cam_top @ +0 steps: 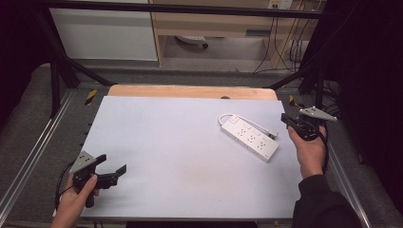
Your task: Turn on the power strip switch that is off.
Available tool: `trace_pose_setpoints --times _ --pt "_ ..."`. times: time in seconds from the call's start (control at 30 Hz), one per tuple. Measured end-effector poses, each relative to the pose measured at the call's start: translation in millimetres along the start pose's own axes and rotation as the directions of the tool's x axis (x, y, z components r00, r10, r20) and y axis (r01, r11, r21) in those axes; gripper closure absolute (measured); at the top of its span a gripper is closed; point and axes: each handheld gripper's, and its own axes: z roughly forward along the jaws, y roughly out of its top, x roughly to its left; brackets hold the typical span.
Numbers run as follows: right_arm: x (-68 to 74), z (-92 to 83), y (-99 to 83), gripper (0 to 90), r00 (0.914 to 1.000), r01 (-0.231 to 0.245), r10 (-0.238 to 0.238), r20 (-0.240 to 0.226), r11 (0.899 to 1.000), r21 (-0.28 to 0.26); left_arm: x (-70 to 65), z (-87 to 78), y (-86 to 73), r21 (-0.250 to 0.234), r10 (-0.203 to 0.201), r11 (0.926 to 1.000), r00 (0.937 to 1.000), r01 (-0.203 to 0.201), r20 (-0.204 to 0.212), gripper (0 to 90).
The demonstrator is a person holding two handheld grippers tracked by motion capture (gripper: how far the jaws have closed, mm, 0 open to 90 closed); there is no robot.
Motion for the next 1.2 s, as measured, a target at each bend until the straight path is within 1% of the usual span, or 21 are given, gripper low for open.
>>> trace_pose_setpoints --times 0.23,0.37,0.5,0.63,0.77,1.07,1.2 --pt "0.8 10.7 -3.4 90.0 1.0000 -0.002 0.002 0.008 1.000 0.024 -0.4 0.7 -0.3 0.005 0.000 1.0000 1.0000 0.000 0.003 6.4" --pt "0.2 15.2 -6.2 90.0 0.9999 0.000 -0.001 0.011 1.000 0.027 0.2 0.4 -0.5 0.005 -0.005 1.0000 1.0000 0.005 0.003 6.4" --pt "0.0 21.3 -12.4 90.0 0.9999 -0.011 0.011 0.013 0.999 0.039 0.7 -0.1 -0.4 0.002 -0.005 1.0000 1.0000 0.005 -0.001 6.1" --pt "-0.2 24.7 -18.3 90.0 0.9998 -0.016 0.016 0.012 0.999 0.031 1.3 0.0 -0.4 0.002 -0.005 1.0000 1.0000 0.005 -0.003 6.1" --pt "-0.1 28.7 -23.3 90.0 0.9996 -0.022 0.022 0.017 0.999 0.043 1.0 -0.2 -0.3 0.002 -0.005 1.0000 1.0000 0.005 -0.003 6.1" --pt "0.9 33.7 -27.8 90.0 0.9993 -0.033 0.032 0.019 0.999 0.040 1.2 -0.3 -0.6 0.002 -0.005 1.0000 1.0000 0.005 -0.004 6.1" --pt "2.7 36.9 -31.2 90.0 0.9995 -0.030 0.029 0.015 0.998 0.049 0.8 0.1 -0.5 0.004 -0.005 1.0000 1.0000 0.005 -0.003 6.1"
